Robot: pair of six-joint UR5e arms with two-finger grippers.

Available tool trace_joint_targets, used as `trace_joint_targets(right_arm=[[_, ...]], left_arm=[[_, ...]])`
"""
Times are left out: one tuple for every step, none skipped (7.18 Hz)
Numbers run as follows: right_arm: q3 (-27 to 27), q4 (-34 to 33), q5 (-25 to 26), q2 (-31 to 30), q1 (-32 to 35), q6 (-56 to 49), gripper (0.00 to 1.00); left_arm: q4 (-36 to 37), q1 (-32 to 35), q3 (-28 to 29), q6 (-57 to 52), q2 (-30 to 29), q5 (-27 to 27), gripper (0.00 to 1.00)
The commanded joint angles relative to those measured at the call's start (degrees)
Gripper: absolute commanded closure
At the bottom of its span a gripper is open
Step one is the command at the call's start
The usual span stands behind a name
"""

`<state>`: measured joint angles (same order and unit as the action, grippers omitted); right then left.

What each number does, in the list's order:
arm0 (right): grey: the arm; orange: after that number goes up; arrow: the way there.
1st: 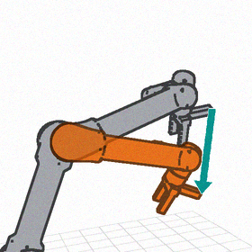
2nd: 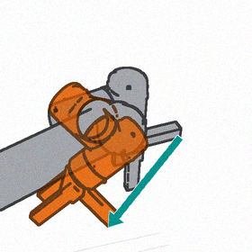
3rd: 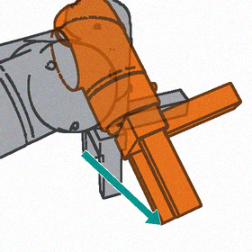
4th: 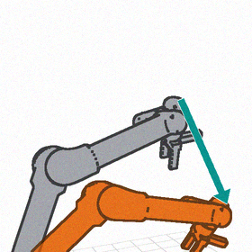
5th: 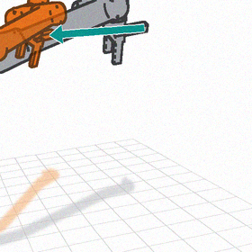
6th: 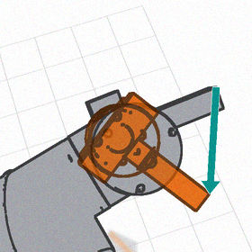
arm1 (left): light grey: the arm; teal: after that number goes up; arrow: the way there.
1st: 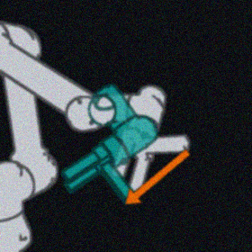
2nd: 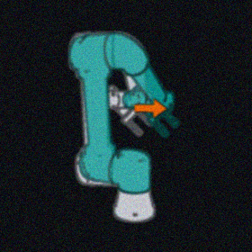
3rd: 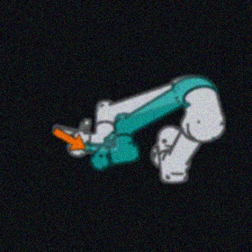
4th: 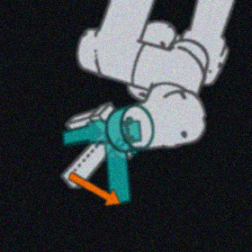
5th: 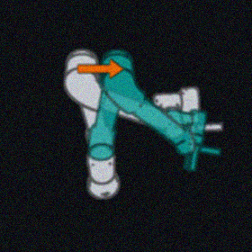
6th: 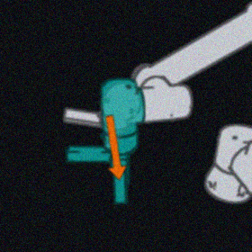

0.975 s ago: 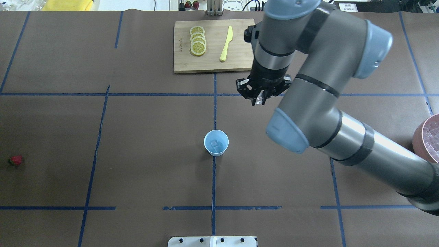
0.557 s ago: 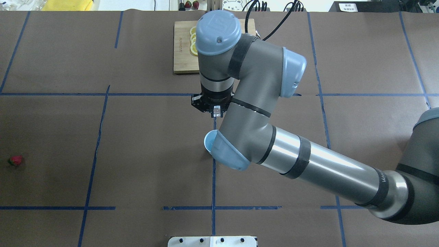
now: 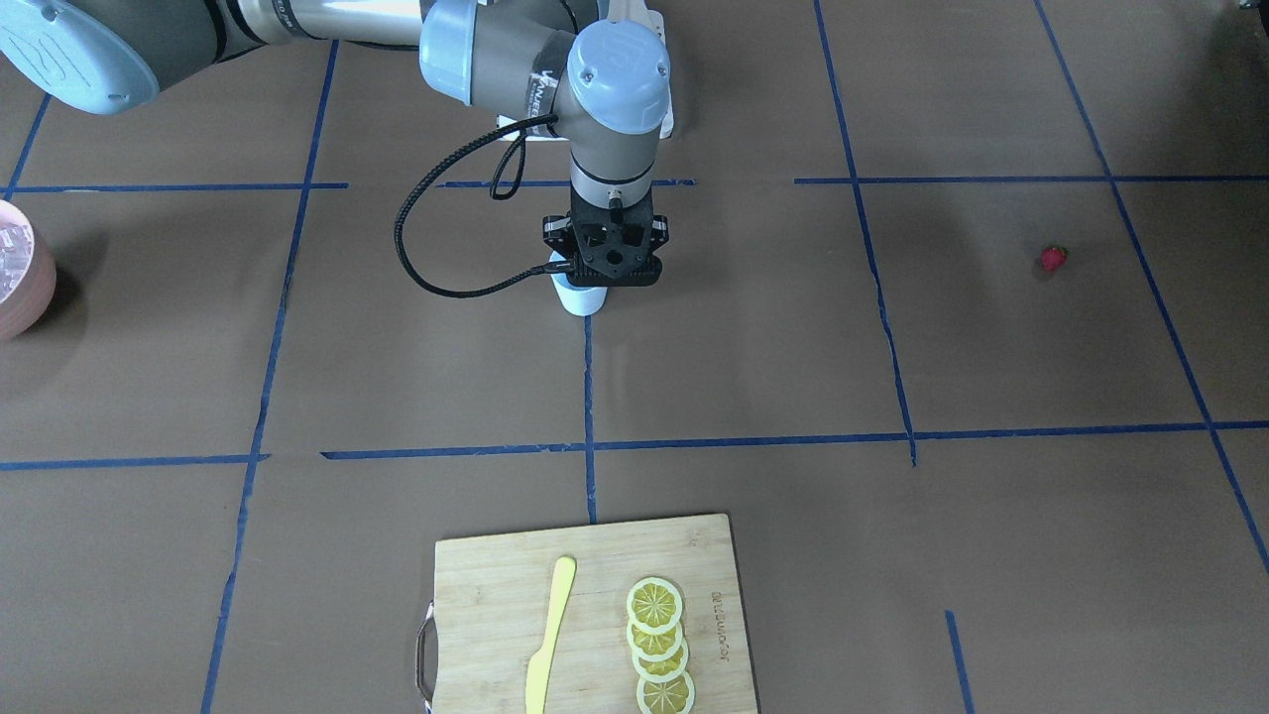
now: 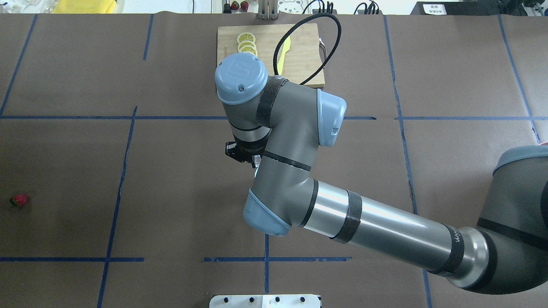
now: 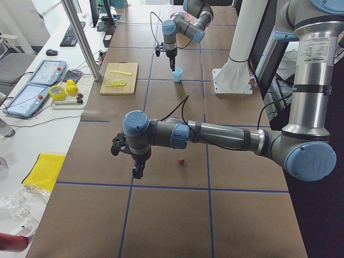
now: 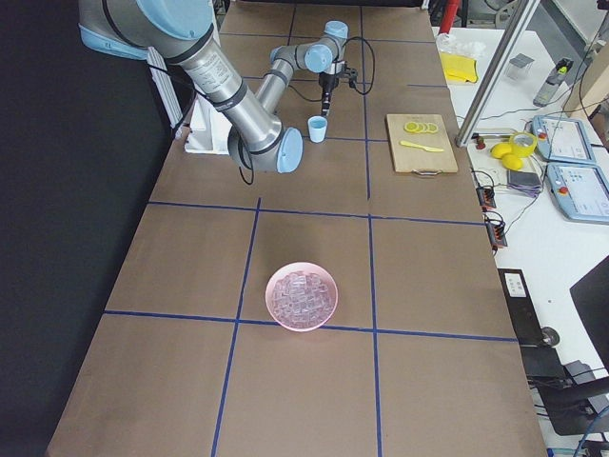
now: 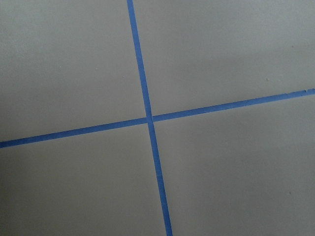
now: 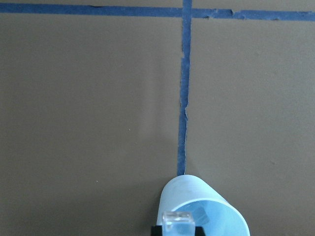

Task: Put ice and strawberries in cup
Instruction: 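Carry the ice cube with the right gripper over the blue cup, then lower the right gripper into the cup and open it to drop the cube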

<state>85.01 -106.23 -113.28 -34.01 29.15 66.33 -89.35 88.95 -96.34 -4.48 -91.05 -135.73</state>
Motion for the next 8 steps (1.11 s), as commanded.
trace_joint_targets(right_arm=[[0.94, -4.41, -1.50, -0.01, -0.06, 0.03, 1.00], [0.86, -4.43, -1.51, -0.27, -0.06, 0.03, 1.00], [0.94, -4.43, -1.51, -0.53, -0.06, 0.03, 1.00], [1.03, -4.43, -1.51, -1.15, -0.06, 0.03, 1.00], [1.12, -4.43, -1.51, -1.50, -0.06, 0.03, 1.00], [1.12, -4.43, -1.51, -1.59, -0.23, 0.03, 0.99], [1.29, -4.43, -1.51, -1.68, -0.41, 0.03, 0.99], [1.30, -4.43, -1.42, -1.59, -0.67, 0.03, 0.99]], left_arm=[[-0.03, 0.00, 0.01, 0.00, 0.00, 0.03, 0.00], [-0.03, 0.00, 0.01, 0.00, 0.00, 0.03, 0.00], [-0.03, 0.00, 0.01, 0.00, 0.00, 0.03, 0.00], [-0.03, 0.00, 0.01, 0.00, 0.00, 0.03, 0.00], [-0.03, 0.00, 0.01, 0.00, 0.00, 0.03, 0.00], [-0.03, 0.00, 0.01, 0.00, 0.00, 0.03, 0.00], [-0.03, 0.00, 0.10, 0.00, 0.00, 0.03, 0.00], [-0.03, 0.00, 0.10, 0.00, 0.00, 0.03, 0.00]])
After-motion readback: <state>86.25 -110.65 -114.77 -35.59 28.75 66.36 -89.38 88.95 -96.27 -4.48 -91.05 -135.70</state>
